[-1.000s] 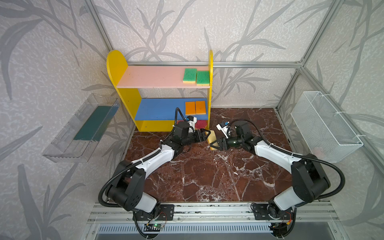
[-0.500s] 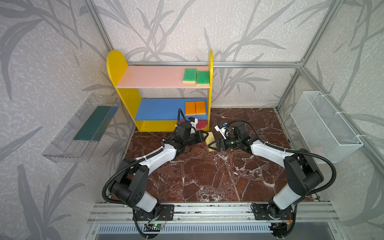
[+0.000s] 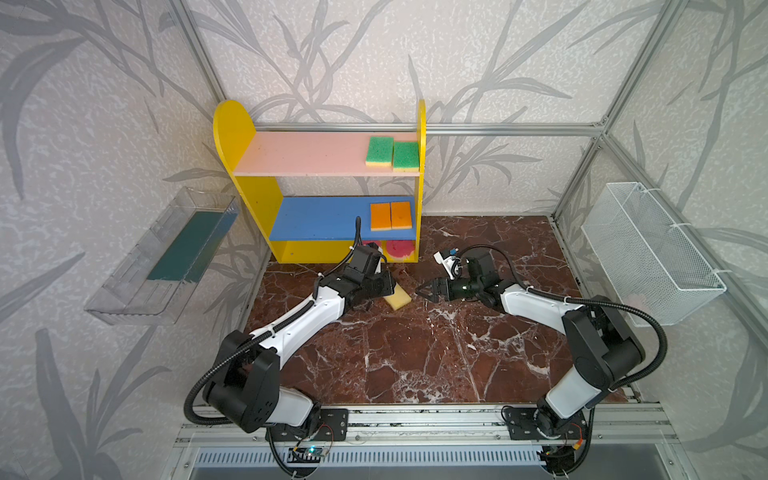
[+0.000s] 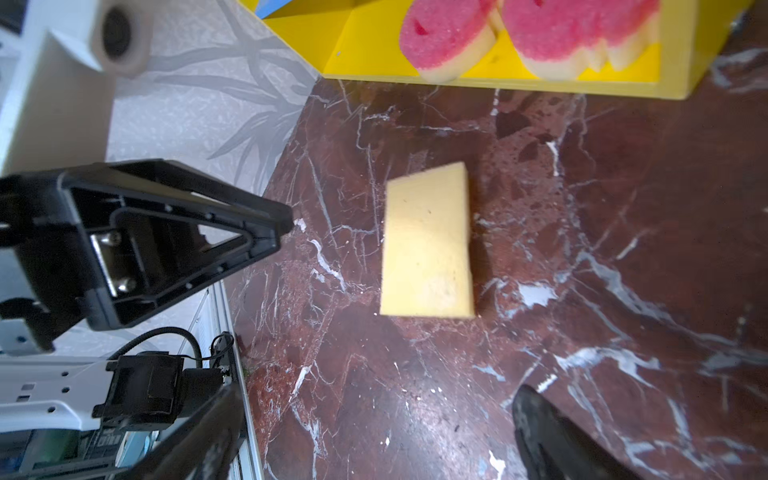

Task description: Place and organize the cleaning sponges onto the shelf

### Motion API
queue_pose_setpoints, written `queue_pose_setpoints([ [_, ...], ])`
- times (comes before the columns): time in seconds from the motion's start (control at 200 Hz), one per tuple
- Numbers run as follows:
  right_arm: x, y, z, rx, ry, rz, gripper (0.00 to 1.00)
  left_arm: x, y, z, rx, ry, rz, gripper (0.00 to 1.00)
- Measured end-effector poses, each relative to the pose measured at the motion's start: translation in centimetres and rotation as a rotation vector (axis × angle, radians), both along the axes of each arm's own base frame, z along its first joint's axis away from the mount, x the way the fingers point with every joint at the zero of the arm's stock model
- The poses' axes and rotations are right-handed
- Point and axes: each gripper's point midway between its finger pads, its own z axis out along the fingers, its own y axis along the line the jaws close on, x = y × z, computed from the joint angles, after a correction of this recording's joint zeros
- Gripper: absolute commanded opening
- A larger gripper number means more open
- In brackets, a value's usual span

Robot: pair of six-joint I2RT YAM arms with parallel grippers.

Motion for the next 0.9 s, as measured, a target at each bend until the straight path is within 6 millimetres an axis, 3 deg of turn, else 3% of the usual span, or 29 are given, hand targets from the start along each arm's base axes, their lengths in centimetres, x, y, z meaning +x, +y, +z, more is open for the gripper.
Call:
queue_pose_setpoints([
  [0.1, 0.7, -1.0, -0.6, -0.030, 0.016, -0.052, 0.99, -0.8, 0.9, -0.5, 0.045, 0.027, 0.011, 0.39],
  [0.3, 0.7, -2.1, -2.0, -0.092, 0.060, -0.097, 0.99, -1.9, 2.2, -2.1, 0.079, 0.051, 0.041, 0.88],
  [0.395, 0.6, -2.3, -2.4, -0.106, 0.074, -0.101, 0.99, -2.0, 2.4, -3.3, 0.096, 0.083, 0.053, 0.97],
  [0.625, 0.5, -2.6, -2.7, -0.126, 0.086, -0.109, 0.99, 0.1, 2.3, -5.7, 0.154, 0.138, 0.104, 0.94],
  [0.9, 0.4, -2.9, -3.2, -0.149, 0.094, -0.117, 0.99, 1.1, 2.6, -9.6, 0.194, 0.205, 0.158, 0.60],
])
